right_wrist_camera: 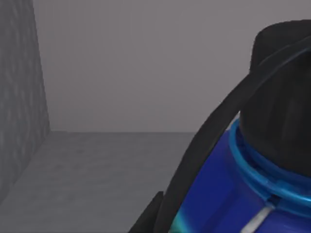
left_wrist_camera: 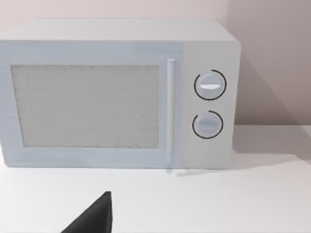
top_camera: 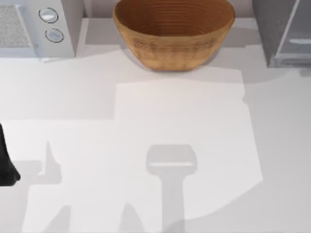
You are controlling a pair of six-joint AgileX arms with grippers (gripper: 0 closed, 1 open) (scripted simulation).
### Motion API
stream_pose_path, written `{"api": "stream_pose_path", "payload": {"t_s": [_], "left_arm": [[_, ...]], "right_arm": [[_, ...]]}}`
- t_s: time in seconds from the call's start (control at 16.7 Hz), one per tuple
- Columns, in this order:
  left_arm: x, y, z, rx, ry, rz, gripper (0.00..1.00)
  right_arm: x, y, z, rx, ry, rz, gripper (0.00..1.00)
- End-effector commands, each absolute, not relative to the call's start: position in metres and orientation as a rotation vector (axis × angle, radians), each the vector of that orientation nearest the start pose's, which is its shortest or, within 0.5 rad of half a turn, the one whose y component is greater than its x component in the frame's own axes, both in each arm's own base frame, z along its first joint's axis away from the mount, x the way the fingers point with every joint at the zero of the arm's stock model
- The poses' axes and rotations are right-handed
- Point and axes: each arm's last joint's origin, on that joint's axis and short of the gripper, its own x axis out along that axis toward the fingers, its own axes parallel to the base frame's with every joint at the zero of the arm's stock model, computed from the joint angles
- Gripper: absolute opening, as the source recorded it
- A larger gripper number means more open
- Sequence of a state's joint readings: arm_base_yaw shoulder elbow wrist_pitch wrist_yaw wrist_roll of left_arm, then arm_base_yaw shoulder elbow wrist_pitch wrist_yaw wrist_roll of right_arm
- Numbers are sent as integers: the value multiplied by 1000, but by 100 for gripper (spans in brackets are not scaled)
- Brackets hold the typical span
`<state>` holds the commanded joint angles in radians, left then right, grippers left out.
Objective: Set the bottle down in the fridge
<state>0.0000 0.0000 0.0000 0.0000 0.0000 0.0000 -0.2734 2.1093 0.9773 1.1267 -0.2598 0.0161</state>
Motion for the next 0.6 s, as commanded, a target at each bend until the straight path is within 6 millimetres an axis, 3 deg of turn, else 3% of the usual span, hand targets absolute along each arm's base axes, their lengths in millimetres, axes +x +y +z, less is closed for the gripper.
{"api": "stream_pose_path", "payload": {"t_s": [0.24, 0.6], "left_arm": [[106, -1, 160, 0, 0, 0, 100], [106, -1, 160, 0, 0, 0, 100]], "right_arm": [[420, -103, 124, 9, 20, 9, 1], [483, -105, 130, 3, -2, 9, 1]]}}
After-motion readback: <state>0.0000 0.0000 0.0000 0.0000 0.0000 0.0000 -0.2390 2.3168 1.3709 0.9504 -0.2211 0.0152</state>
